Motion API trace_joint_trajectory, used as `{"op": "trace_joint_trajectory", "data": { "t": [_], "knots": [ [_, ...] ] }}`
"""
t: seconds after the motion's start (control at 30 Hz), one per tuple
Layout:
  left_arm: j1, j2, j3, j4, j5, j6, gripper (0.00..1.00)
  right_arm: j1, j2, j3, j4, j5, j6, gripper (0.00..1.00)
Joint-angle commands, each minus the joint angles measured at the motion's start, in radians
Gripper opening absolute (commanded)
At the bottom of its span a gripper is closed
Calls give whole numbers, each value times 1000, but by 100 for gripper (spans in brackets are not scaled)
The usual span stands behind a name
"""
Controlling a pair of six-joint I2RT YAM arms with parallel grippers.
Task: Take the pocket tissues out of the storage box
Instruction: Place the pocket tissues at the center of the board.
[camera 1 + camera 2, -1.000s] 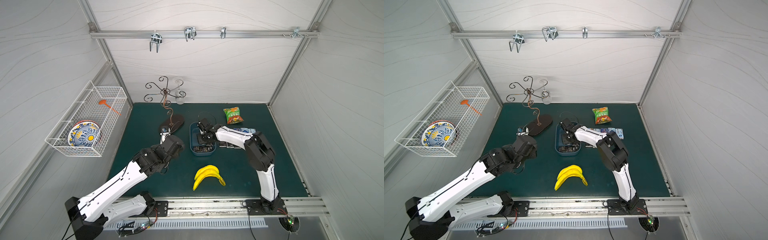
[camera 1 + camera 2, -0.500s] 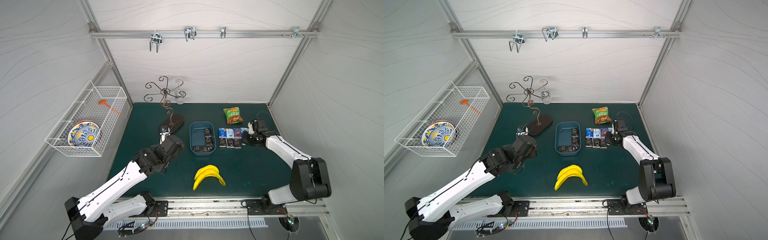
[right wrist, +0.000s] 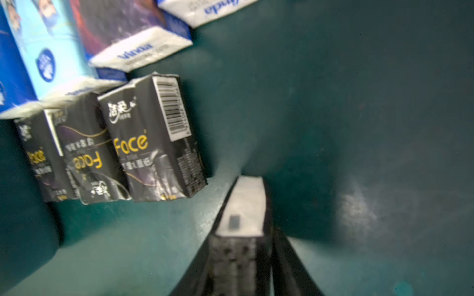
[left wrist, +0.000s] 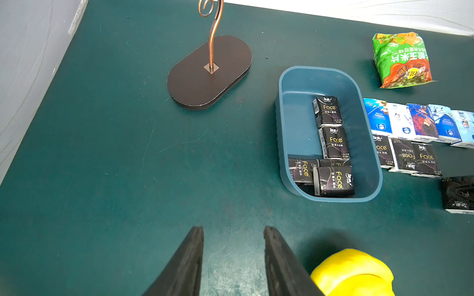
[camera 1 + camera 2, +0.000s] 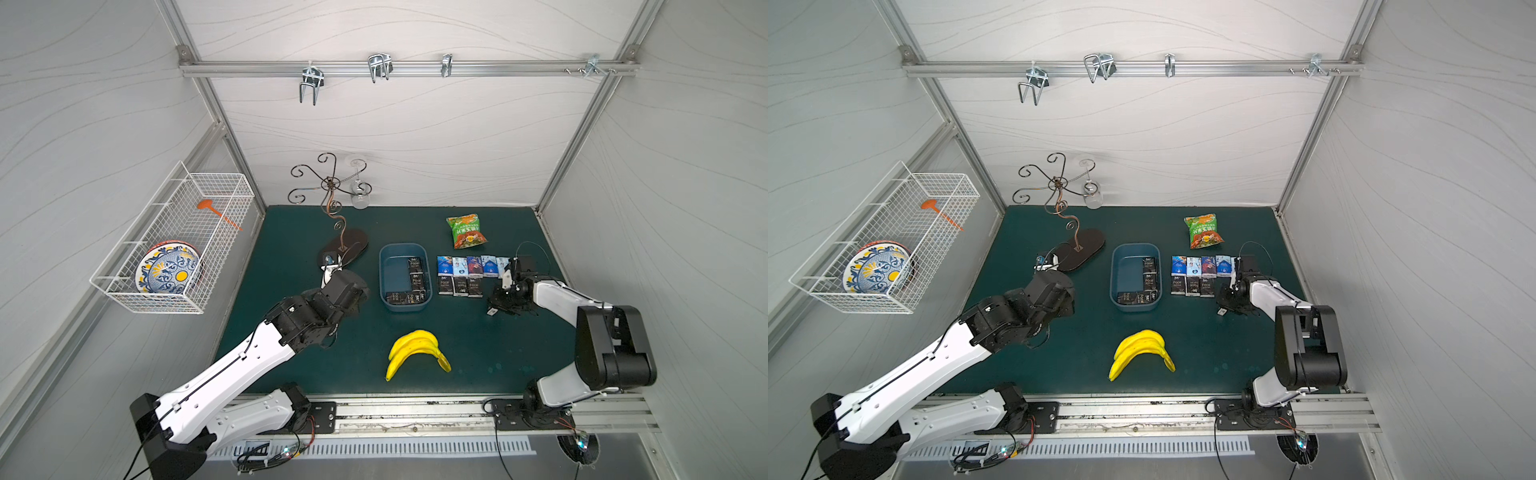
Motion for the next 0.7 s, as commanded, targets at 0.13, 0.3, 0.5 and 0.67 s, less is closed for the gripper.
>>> {"op": "trace_joint_trajectory", "data": {
  "t": [0.13,0.3,0.5,0.67],
  "knots": [
    [-2,18,48,43,10,13,43,-9,-20,29,-35,17,-12,45],
    [-2,16,51,45,10,15,43,-8,-122,50,-92,42,-20,46],
    [-2,10,51,43,17,11,43,-9,-123,52,-105,31,-33,32],
    [-2,2,53,39,25,9,43,-1,-112,42,-86,23,-24,34]
  ]
}}
